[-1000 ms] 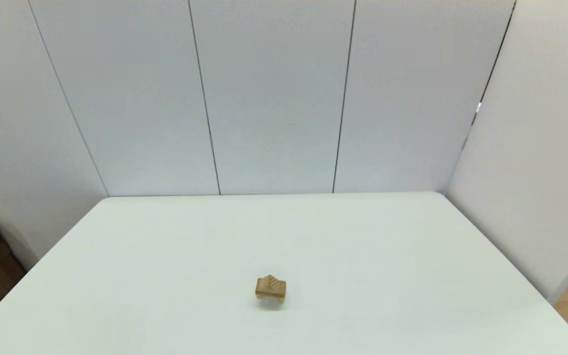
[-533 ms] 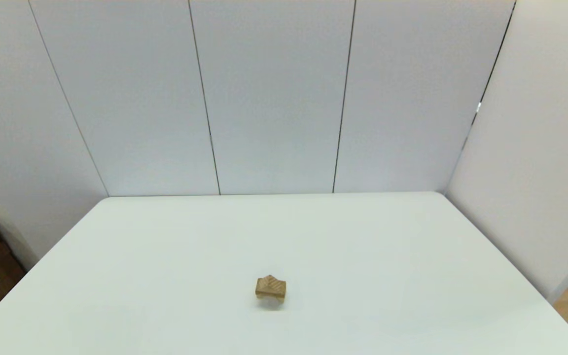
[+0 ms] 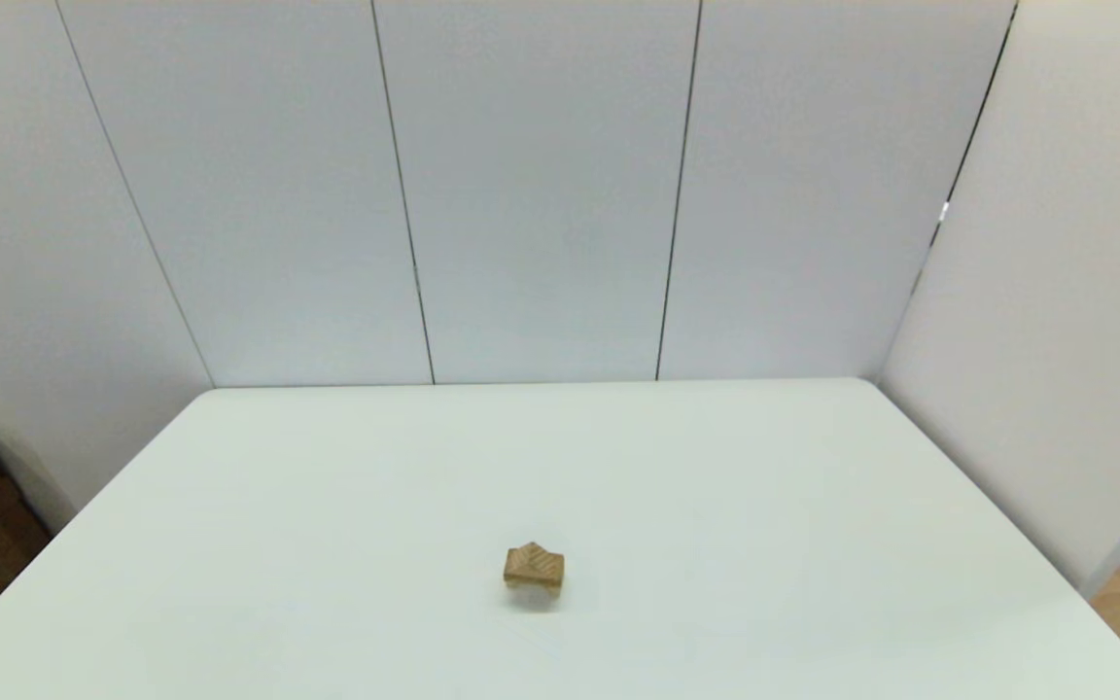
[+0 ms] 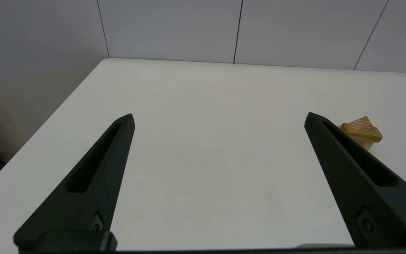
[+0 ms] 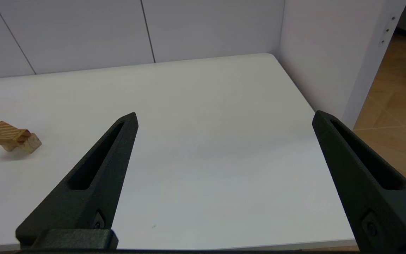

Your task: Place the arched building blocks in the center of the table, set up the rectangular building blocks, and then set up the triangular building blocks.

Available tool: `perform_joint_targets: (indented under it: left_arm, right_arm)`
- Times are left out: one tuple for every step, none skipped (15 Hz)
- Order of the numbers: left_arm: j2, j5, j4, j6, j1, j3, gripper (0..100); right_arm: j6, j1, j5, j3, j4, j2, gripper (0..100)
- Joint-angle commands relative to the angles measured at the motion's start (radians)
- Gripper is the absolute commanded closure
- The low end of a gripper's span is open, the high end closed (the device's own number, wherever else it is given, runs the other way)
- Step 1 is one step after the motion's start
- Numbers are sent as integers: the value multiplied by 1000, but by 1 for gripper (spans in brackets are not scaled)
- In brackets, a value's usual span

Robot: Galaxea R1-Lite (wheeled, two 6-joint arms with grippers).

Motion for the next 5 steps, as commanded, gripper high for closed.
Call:
perform_joint_targets:
  left_arm:
    - [1,1,0,-1,0,-1,0]
    - [1,1,0,-1,0,0,0]
    - [1,1,0,-1,0,0,0]
    - [1,1,0,-1,0,0,0]
    - [1,1,0,-1,0,0,0]
  right_arm:
    - [0,1,-1,0,-1,0,0]
    - [0,-1,-1,0,-1,0,0]
    - [0,1,-1,0,-1,0,0]
    - [0,1,-1,0,-1,0,0]
    - [0,-1,-1,0,-1,0,0]
